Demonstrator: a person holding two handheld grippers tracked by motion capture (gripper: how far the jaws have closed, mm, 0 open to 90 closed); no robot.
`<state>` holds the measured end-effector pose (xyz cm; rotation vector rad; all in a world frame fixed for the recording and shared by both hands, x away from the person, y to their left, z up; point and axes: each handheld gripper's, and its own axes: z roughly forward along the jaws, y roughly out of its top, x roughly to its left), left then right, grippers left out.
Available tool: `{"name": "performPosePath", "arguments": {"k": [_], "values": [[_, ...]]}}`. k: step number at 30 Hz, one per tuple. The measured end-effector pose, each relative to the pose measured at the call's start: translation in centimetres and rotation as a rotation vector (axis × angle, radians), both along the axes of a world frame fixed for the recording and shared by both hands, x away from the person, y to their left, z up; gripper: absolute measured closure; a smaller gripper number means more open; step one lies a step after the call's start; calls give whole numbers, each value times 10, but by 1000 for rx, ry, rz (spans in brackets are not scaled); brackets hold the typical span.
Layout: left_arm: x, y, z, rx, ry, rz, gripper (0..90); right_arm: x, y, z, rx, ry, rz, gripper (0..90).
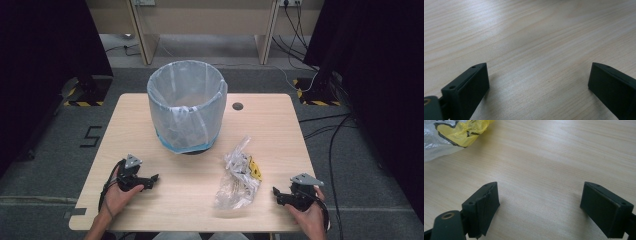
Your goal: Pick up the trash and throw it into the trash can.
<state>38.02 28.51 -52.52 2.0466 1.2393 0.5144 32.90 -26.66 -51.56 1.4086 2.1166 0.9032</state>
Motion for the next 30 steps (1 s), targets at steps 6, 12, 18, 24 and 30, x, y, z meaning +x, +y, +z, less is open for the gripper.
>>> {"name": "performPosePath", "arguments": {"k": [6, 12, 18, 24, 30], "values": [[0, 0, 0, -2, -1, -1, 24, 0, 0, 0, 1, 1, 0, 155], [0, 0, 0, -2, -1, 0, 24, -1, -1, 2, -2, 16, 0, 193], [0, 0, 0, -2, -2, 0, 24, -3, 0, 11, 7, 0, 5, 200], [0, 0, 0, -2, -2, 0, 23, -6, 7, 24, 16, -45, 34, 203], [0, 0, 0, -2, -2, 0, 24, -1, 16, 35, 29, -60, 68, 209]]}}
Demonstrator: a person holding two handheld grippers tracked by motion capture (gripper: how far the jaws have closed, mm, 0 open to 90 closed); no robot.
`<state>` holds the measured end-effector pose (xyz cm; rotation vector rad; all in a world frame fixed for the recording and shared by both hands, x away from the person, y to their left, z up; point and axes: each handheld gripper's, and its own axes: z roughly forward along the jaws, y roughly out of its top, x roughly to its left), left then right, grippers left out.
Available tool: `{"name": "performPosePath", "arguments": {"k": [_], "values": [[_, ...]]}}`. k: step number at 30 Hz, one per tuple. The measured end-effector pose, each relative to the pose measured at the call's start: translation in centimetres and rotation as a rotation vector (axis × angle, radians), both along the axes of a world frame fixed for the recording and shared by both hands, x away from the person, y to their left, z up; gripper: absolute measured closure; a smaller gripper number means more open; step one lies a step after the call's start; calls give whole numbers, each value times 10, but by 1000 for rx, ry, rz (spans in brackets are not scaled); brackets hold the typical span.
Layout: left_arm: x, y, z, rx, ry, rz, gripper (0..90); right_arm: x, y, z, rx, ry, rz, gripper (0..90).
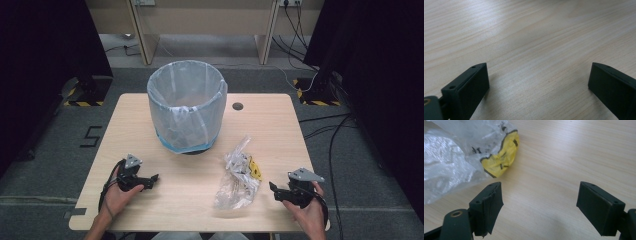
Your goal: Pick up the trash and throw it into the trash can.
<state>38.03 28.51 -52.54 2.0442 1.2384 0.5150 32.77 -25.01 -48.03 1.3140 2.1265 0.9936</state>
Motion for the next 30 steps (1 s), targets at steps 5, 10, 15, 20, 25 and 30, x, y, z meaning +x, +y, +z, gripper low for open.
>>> {"name": "performPosePath", "arguments": {"k": [5, 10, 15, 20, 25, 30], "values": [[0, 0, 0, 0, 0, -1, 24, 2, 8, 11, 14, -15, 24, 216], [0, 0, 0, 0, 0, -1, 23, 0, 17, 20, 20, -18, 56, 217], [0, 0, 0, 0, -1, -1, 23, -1, 29, 29, 41, -31, 106, 217], [0, 0, 0, 0, 0, -1, 24, 0, 42, 35, 38, -29, 151, 217], [0, 0, 0, 1, -1, -1, 24, 5, 57, 40, 34, -39, 200, 217], [0, 0, 0, 1, 0, -1, 24, 8, 70, 39, 24, -27, 235, 216]]}}
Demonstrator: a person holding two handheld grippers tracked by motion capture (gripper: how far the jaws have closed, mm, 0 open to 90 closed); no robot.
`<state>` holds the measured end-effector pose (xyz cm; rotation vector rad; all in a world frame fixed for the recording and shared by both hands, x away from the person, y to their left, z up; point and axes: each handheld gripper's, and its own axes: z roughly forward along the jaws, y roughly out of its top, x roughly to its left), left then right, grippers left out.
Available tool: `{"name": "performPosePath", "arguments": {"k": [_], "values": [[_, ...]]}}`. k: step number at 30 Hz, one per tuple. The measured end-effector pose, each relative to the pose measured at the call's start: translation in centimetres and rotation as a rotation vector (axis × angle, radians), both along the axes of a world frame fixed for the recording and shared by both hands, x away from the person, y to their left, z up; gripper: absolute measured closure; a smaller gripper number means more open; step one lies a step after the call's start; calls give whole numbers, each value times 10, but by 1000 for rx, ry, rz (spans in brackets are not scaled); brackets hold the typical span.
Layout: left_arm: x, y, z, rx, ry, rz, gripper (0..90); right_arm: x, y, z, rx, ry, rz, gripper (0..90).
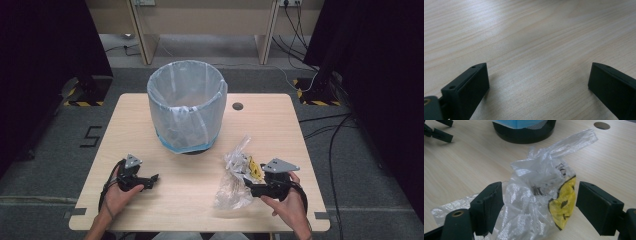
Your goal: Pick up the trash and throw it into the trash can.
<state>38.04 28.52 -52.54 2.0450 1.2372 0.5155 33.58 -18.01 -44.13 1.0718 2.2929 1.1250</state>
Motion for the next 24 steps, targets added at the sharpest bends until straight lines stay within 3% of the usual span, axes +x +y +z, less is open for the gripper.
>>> {"name": "performPosePath", "arguments": {"k": [8, 24], "values": [[0, 0, 0, 0, 0, 0, 24, 8, 18, -4, -17, 5, 47, 216], [0, 0, 0, 0, 0, 0, 23, 26, 40, -14, -63, 43, 59, 214]]}}
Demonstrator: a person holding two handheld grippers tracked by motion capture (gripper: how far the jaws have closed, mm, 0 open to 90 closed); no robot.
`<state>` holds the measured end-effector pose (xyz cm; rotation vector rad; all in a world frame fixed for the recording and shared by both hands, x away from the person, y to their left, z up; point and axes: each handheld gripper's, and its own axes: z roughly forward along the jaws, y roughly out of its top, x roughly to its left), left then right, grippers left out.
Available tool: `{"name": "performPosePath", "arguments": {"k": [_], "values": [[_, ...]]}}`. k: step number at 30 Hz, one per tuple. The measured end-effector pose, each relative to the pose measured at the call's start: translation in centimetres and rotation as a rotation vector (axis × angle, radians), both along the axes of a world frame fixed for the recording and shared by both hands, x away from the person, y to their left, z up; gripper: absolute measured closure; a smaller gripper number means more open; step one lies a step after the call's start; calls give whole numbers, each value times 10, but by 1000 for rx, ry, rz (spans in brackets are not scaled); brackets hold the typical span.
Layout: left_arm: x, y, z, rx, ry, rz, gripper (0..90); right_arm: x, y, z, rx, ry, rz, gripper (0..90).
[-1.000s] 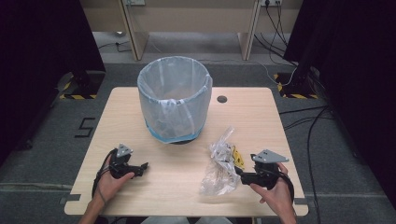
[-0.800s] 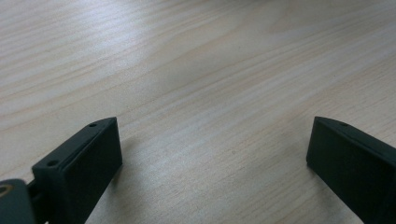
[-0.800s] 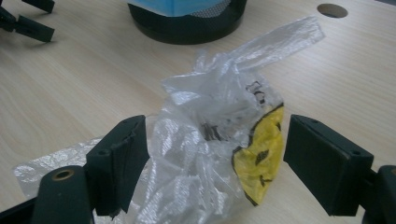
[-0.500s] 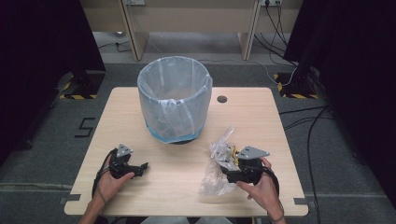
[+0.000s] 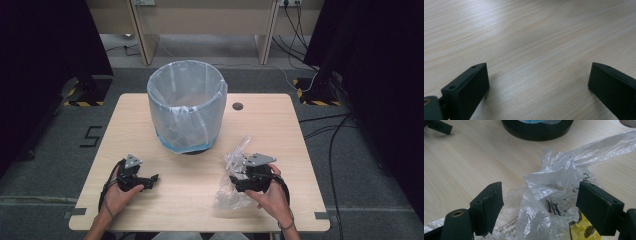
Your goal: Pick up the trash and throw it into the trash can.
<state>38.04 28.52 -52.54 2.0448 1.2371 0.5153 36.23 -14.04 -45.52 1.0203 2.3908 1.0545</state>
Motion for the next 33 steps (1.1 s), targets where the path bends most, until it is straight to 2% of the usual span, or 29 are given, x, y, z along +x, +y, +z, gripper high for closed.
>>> {"name": "performPosePath", "arguments": {"k": [8, 9, 11, 13, 16, 17, 18, 20, 21, 22, 27, 33], "values": [[0, 0, 0, 0, 0, 0, 24, 4, 7, -8, -32, 11, 1, 215], [0, 0, 0, 0, 0, 0, 24, 7, 8, -12, -52, 18, -7, 218], [0, 0, 0, 0, 0, 0, 24, 7, 8, -13, -59, 20, -14, 225], [0, 0, 0, 0, 0, 0, 24, 10, 6, -17, -61, 39, -23, 326], [0, 0, 0, 0, 0, 0, 24, 11, 4, -19, -59, 43, -3, 497], [0, 0, 0, 0, 0, 0, 24, 11, 4, -19, -59, 43, -3, 497], [0, 0, 0, 0, 0, 0, 24, 10, 2, -19, -54, 42, 10, 622], [0, 0, 0, 0, 0, 0, 24, 9, 1, -18, -56, 36, 13, 651], [0, 0, 0, 0, 0, 0, 24, 8, 0, -16, -62, 25, 15, 727], [0, 0, 0, -1, 0, 0, 24, 7, -1, -15, -64, 23, 12, 763], [0, 0, 0, 0, 0, 0, 24, 4, -6, -7, -48, -12, 16, 851], [0, 0, 0, 0, 0, 0, 23, 2, -13, 4, -29, -46, 10, 866]]}}
